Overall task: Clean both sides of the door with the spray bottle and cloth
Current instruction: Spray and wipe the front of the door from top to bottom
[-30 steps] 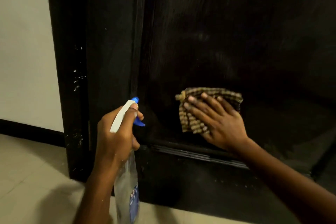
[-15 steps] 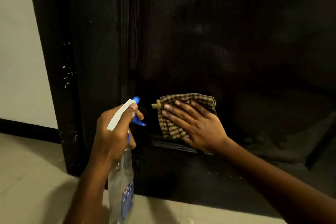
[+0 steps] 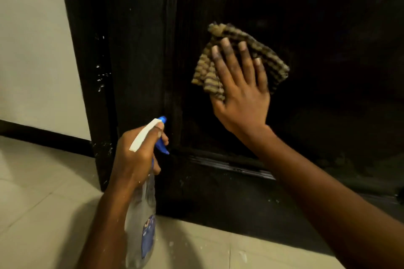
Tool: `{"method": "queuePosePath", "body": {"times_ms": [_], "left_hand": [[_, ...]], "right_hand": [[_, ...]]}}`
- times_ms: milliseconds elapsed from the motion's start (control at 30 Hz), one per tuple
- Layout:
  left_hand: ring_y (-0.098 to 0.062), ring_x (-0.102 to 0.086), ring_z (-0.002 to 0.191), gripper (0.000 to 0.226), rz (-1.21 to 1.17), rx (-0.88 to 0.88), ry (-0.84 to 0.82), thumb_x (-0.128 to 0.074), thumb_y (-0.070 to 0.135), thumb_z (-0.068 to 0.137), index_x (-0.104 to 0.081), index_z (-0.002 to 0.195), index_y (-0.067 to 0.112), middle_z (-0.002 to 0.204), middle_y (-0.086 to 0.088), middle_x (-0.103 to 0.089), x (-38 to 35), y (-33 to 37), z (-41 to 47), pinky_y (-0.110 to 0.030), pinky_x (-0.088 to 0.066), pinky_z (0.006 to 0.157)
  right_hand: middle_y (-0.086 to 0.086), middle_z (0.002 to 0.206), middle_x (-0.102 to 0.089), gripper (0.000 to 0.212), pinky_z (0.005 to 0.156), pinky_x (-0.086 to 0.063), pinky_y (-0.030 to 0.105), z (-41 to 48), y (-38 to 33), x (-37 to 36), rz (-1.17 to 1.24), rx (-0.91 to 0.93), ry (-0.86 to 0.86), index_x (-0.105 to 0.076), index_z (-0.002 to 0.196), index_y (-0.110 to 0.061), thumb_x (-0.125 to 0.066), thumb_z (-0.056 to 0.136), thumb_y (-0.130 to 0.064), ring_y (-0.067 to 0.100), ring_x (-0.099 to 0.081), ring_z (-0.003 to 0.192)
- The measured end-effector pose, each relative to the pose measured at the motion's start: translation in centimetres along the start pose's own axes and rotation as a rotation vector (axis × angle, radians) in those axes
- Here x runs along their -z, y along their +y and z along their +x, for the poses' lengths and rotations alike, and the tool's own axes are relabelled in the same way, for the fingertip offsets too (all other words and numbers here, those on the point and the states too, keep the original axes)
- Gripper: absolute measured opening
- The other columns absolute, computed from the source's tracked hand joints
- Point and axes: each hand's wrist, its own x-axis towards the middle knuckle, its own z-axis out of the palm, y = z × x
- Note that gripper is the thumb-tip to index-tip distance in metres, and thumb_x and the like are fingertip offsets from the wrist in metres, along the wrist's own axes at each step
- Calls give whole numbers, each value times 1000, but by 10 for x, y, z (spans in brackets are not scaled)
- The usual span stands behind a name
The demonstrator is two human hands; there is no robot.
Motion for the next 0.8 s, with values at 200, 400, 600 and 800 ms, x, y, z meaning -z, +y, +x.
{"method": "queuePosePath", "body": {"times_ms": [200, 400, 600, 800], "left_hand": [[-15, -48, 31, 36, -3, -31, 126, -48, 29, 102, -67, 81, 6, 51, 6, -61, 9, 2, 3, -21, -39, 37], [-14, -48, 31, 36, -16, -15, 86, -45, 27, 102, -67, 82, 6, 48, 9, -60, 0, 5, 0, -20, -40, 37], [-15, -48, 31, 35, -65, -19, 52, -46, 27, 101, -66, 80, 8, 51, 6, -61, -10, 4, 0, -23, -41, 37], [-16, -49, 33, 36, -97, -24, 58, -46, 29, 101, -67, 83, 7, 54, 2, -62, -18, 11, 6, -22, -42, 38]], "right_hand": [[0, 167, -20, 72, 125, 4, 37, -74, -37, -52, -50, 554, -208, -27, 160, -19, -45, 94, -44, 19, -12, 155], [-5, 167, -21, 78, 124, -7, 35, -139, -5, -60, -71, 631, -269, -29, 159, -21, -56, 90, -45, 15, -17, 154], [-14, 168, -7, 67, 123, -6, 34, -133, 51, -27, -55, 180, -112, -17, 161, -35, -36, 98, -48, 10, -5, 155], [-9, 167, -2, 78, 124, 0, 37, -76, -2, -28, -19, -19, -34, -14, 161, -31, -45, 90, -47, 13, 2, 155]]}}
